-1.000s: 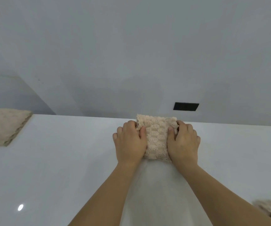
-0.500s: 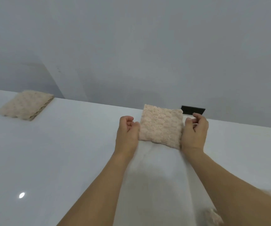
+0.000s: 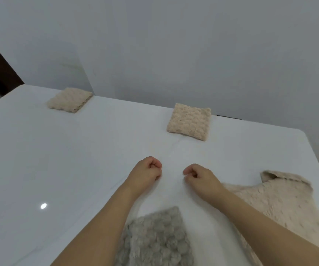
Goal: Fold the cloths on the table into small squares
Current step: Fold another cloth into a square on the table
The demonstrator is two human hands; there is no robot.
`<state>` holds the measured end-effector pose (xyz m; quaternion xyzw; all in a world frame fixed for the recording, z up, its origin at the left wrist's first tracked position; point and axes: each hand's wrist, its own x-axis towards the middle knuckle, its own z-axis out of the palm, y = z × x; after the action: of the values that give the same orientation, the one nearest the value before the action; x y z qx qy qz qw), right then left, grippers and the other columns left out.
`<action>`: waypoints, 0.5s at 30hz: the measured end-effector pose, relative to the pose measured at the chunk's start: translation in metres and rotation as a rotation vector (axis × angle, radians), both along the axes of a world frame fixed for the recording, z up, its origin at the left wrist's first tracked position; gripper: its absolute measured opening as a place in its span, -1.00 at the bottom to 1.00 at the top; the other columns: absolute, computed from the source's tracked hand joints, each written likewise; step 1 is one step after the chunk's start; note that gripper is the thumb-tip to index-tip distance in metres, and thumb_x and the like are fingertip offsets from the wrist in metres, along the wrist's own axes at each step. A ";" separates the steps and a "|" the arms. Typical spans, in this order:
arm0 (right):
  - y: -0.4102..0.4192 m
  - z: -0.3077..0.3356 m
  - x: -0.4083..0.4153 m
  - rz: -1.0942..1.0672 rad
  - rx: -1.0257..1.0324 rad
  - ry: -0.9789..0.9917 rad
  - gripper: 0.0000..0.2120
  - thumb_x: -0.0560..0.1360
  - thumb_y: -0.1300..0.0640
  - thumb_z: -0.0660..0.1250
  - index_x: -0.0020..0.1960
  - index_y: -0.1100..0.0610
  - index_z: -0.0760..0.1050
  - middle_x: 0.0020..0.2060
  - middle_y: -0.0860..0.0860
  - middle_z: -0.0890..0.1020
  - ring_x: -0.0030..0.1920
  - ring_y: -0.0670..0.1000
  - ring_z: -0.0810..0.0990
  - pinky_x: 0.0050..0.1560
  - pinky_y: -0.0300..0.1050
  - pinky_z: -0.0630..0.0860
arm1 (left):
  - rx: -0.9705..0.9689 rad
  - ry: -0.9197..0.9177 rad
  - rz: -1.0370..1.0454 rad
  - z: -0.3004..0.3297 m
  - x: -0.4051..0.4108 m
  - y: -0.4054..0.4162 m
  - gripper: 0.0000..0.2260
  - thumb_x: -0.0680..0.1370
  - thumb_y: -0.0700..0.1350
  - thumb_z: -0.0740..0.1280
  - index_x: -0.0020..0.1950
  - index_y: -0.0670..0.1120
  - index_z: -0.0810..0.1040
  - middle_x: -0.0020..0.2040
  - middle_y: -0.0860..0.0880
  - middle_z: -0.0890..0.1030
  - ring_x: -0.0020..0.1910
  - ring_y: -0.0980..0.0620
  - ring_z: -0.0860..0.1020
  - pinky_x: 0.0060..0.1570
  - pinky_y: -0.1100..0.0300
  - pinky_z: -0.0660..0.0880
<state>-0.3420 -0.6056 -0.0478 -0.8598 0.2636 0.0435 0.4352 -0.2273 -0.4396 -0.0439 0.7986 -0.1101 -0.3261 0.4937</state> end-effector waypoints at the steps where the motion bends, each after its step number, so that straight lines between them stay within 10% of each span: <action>1: 0.007 0.002 -0.005 0.050 0.007 0.030 -0.88 0.50 0.14 0.27 -0.06 -0.05 0.53 -0.17 -0.14 0.54 -0.04 -0.04 0.51 0.04 -0.14 0.46 | 0.037 -0.001 -0.044 0.002 -0.005 0.006 -0.84 0.36 -0.13 0.35 -0.07 -0.07 0.60 -0.22 -0.03 0.61 -0.18 0.00 0.58 0.08 -0.07 0.55; 9: 0.059 0.010 -0.036 0.443 -0.281 0.276 -0.77 0.42 -0.16 0.35 -0.04 -0.05 0.44 -0.03 -0.05 0.41 0.04 0.00 0.35 0.03 -0.10 0.41 | 0.563 -0.260 -0.705 0.016 -0.038 0.062 -0.85 0.37 -0.02 0.38 -0.09 0.02 0.51 0.04 0.09 0.37 -0.01 0.06 0.46 -0.03 0.10 0.52; 15: 0.080 0.006 -0.032 0.502 -0.332 0.255 -0.91 0.43 0.10 0.29 -0.18 0.04 0.37 -0.12 -0.02 0.42 -0.10 0.01 0.40 -0.16 -0.14 0.36 | 0.478 -0.335 -0.643 0.007 -0.045 0.087 -0.93 0.40 -0.04 0.30 -0.21 0.02 0.42 -0.06 0.07 0.42 -0.14 0.06 0.46 -0.14 0.12 0.49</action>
<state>-0.3743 -0.5259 -0.0423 -0.9447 0.0995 0.2132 0.2283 -0.2719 -0.3527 -0.0370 0.8575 -0.3535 -0.3454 0.1432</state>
